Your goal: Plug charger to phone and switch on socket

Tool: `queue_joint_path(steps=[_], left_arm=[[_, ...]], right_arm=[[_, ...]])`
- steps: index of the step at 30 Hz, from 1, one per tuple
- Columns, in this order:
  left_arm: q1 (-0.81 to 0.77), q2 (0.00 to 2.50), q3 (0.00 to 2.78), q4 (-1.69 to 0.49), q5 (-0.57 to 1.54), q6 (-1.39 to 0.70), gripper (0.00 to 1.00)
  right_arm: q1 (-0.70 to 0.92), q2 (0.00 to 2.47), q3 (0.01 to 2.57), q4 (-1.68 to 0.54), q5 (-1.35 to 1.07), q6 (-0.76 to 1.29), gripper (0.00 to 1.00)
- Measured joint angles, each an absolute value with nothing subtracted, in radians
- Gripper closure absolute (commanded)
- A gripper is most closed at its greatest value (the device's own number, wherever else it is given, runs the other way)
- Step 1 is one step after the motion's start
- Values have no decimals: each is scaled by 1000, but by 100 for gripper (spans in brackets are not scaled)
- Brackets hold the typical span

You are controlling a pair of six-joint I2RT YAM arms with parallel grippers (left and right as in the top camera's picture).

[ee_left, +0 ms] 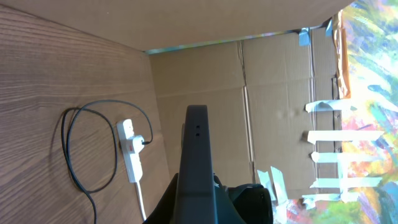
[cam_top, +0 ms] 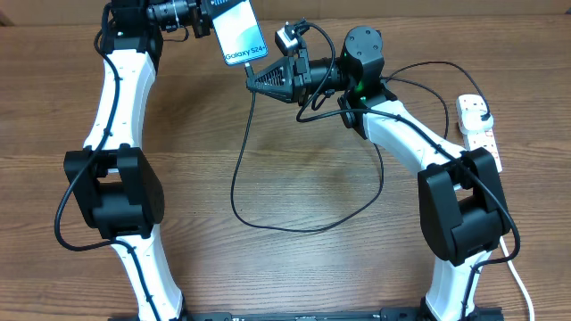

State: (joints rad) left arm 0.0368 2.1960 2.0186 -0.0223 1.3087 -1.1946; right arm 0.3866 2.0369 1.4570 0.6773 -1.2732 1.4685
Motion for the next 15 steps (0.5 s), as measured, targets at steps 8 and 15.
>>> queue_joint_path(steps=[8,15], left_arm=[[37,2196,2019,-22,1309,-1194,95],[42,2196,2019,-22,1309,-1194,96]], right_arm=[[387,2037,1457,680,-1267,1469,96],[387,2037,1457,682,-1276,1469,96]])
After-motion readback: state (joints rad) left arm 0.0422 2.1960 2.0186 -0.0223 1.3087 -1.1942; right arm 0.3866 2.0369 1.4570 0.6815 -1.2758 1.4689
